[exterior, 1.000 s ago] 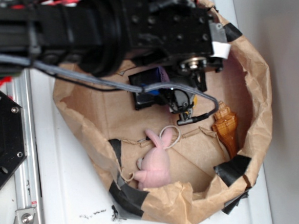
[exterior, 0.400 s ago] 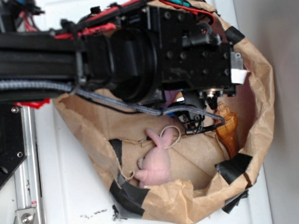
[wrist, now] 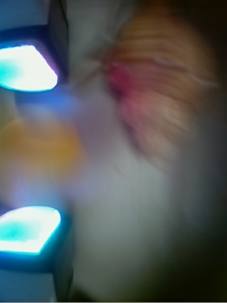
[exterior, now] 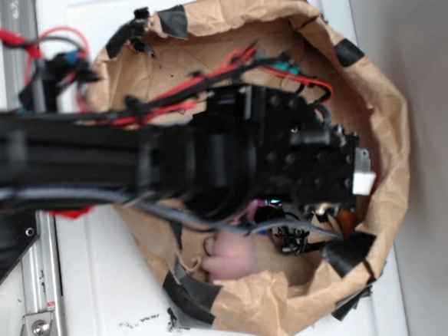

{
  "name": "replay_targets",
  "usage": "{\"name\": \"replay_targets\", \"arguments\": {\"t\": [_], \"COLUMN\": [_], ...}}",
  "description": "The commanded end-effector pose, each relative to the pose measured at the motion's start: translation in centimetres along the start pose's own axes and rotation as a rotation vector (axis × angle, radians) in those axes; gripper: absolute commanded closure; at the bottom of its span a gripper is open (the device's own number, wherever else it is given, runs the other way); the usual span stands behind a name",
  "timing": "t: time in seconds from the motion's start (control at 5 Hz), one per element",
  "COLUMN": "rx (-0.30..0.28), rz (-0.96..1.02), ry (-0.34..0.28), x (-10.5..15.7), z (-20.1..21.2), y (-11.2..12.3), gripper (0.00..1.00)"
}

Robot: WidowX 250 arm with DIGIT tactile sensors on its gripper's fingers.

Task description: Grab the yellow duck.

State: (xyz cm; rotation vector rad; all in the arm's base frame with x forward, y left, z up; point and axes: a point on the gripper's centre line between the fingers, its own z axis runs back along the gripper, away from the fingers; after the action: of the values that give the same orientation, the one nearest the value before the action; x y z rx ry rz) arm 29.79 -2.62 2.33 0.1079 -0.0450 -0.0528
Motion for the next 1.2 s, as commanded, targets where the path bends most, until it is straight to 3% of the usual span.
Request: {"name": "replay_targets", "arguments": {"t": [0.0,0.2,0.4,0.8,1.0], "rx": [0.003,0.015,-0.022,-0.085,-0.168], "rz": [-0.001,-0.002,0.019,-0.010,-0.075], "ry": [-0.010,-0.029,-0.106,-0.121,-0.134], "x": [0.3,0.3,0.0,1.4,2.2], "z": [0.4,0.9,3.4,3.1,2.4], "y": [0.6,0.8,2.1,2.8,2.1], "gripper": [0.00,0.00,0.00,0.00,0.00]}}
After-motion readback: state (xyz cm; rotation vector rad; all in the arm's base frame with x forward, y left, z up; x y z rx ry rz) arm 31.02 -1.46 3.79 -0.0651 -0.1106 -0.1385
